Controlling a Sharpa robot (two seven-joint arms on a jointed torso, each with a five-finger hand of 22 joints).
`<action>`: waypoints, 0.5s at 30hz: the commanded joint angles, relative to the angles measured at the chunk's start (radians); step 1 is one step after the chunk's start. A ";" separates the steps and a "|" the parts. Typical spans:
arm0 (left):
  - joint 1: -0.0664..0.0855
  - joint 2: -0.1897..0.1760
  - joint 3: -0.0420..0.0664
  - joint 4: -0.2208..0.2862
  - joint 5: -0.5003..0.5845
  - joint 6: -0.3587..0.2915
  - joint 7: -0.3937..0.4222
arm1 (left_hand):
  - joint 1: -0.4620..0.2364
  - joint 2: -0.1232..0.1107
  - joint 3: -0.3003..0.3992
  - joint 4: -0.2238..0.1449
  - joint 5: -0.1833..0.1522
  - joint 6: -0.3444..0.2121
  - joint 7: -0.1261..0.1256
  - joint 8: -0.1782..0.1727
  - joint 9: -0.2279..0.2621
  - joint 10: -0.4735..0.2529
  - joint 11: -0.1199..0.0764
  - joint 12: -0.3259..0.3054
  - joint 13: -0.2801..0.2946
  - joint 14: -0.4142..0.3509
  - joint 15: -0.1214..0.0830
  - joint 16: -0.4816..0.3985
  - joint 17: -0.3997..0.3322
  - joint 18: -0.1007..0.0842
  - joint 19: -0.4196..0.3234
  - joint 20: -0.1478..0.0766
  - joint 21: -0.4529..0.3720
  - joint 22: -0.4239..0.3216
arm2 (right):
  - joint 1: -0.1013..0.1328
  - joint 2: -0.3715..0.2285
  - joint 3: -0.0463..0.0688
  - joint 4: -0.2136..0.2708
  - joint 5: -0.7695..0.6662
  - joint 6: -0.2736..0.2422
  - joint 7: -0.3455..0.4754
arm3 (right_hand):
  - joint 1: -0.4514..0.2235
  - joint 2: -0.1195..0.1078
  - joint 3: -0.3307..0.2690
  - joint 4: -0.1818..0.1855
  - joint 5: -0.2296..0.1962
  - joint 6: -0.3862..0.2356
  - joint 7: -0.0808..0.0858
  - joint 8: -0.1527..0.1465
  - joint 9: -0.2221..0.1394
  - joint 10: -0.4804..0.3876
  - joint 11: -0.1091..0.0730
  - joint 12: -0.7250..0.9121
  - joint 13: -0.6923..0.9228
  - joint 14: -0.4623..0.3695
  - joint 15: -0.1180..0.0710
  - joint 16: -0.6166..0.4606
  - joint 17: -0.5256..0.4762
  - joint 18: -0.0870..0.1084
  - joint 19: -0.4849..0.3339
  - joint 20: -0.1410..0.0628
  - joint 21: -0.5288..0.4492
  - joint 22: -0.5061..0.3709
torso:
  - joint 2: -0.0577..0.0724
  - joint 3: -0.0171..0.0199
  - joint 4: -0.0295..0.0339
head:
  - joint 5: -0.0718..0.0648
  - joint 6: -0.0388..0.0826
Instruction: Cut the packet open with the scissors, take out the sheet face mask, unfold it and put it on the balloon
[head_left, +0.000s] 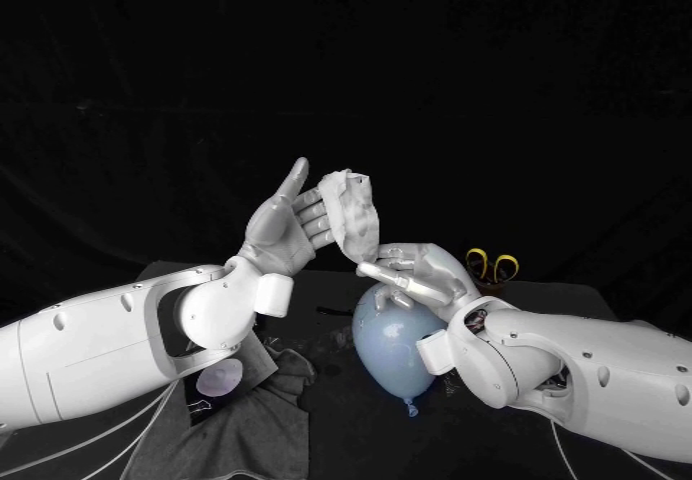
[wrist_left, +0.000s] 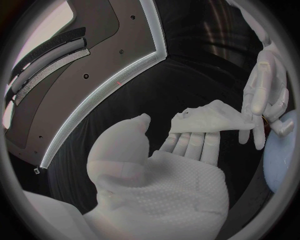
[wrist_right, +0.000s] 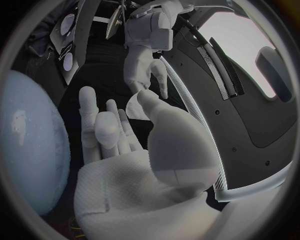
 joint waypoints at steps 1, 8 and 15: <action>0.000 0.006 0.002 0.000 0.006 0.018 0.015 | -0.001 0.010 -0.007 0.002 0.002 -0.004 0.128 -0.004 0.000 -0.007 0.001 -0.005 -0.001 -0.007 -0.003 -0.004 -0.001 -0.007 -0.007 -0.003 -0.003 -0.002 | 0.000 0.013 0.000 -0.018 0.041 0.054 0.006 | 0.022 0.034 0.004 0.000 -0.003 0.049 0.006 0.023 0.012 0.038 -0.016 0.019 -0.003 0.003 -0.015 0.013 0.013 0.013 -0.003 -0.010 0.000 -0.001 | -0.001 -0.0008 0.0003 | -0.006 0.004; 0.000 0.013 0.002 -0.007 0.012 0.016 0.014 | -0.002 0.013 -0.008 0.002 0.002 -0.002 0.129 -0.003 0.000 -0.004 0.001 -0.004 -0.001 -0.007 -0.003 -0.004 -0.001 -0.007 -0.011 -0.003 -0.005 -0.002 | 0.000 0.033 0.000 -0.033 0.072 0.076 0.009 | 0.034 0.061 0.021 0.012 -0.004 0.103 -0.023 0.042 0.021 0.089 -0.041 0.030 -0.019 0.018 -0.036 0.025 0.025 0.012 0.006 -0.029 0.007 0.000 | 0.000 -0.0003 0.0013 | -0.006 0.014; 0.000 0.015 0.002 -0.013 0.013 0.012 0.014 | -0.002 0.016 -0.008 0.001 0.002 0.002 0.129 -0.002 0.002 0.000 0.001 -0.004 0.000 -0.007 -0.003 -0.003 0.000 -0.008 -0.016 -0.003 -0.006 -0.002 | -0.001 0.031 0.000 -0.028 0.101 0.093 0.019 | 0.043 0.084 0.041 0.024 -0.004 0.127 -0.035 0.048 0.025 0.120 -0.052 0.029 -0.033 0.021 -0.046 0.027 0.028 0.012 0.006 -0.038 0.009 0.000 | 0.001 -0.0003 0.0004 | -0.008 0.017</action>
